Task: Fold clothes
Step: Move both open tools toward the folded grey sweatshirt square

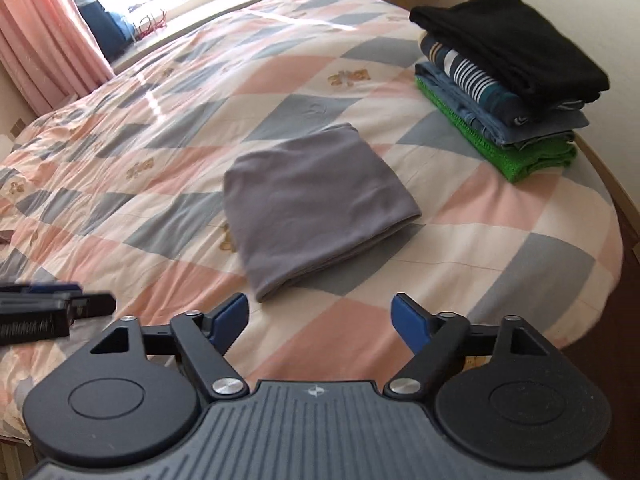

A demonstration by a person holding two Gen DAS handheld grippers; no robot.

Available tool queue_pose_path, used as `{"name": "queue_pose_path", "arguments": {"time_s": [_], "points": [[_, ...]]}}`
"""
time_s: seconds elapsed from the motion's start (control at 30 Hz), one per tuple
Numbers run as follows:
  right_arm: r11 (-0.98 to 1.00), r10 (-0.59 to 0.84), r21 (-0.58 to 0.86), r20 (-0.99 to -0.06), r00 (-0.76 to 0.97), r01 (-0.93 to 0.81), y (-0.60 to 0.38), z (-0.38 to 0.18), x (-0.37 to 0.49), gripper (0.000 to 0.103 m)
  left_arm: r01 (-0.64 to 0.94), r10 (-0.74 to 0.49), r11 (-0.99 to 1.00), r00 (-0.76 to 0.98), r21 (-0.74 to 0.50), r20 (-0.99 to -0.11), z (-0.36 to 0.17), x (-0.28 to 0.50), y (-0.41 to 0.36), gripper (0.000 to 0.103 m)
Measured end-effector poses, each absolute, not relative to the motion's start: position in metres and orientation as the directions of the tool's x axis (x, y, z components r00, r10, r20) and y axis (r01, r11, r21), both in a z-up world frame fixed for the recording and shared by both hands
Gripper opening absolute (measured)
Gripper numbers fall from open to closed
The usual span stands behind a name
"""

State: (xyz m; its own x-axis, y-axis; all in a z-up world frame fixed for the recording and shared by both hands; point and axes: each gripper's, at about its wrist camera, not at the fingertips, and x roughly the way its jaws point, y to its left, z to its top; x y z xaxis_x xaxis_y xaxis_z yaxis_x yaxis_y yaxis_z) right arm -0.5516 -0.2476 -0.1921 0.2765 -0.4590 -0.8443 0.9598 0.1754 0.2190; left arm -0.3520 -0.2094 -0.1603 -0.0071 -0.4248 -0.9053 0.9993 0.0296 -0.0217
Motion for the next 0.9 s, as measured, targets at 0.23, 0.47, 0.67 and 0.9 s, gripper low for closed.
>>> {"name": "queue_pose_path", "arguments": {"time_s": [0.23, 0.47, 0.67, 0.9], "points": [[0.261, -0.492, 0.21, -0.811, 0.317, 0.942, -0.242, -0.141, -0.549, 0.098, 0.995, -0.471, 0.095, 0.059, 0.016, -0.88, -0.106, -0.362, -0.176, 0.053], [0.383, -0.442, 0.208, -0.815, 0.376, 0.9, -0.252, -0.127, -0.569, 0.099, 0.978, -0.488, 0.202, 0.146, 0.051, -0.86, -0.083, -0.393, -0.17, 0.062], [0.478, -0.381, 0.178, -0.84, 0.386, 0.86, -0.254, -0.128, -0.6, 0.1, 0.957, -0.46, 0.287, 0.172, 0.037, -0.871, -0.087, -0.433, -0.166, 0.062], [0.519, -0.336, 0.14, -0.874, 0.352, 0.843, -0.254, -0.127, -0.617, 0.101, 0.935, -0.432, 0.351, 0.216, 0.057, -0.876, -0.09, -0.468, -0.156, 0.063]]}}
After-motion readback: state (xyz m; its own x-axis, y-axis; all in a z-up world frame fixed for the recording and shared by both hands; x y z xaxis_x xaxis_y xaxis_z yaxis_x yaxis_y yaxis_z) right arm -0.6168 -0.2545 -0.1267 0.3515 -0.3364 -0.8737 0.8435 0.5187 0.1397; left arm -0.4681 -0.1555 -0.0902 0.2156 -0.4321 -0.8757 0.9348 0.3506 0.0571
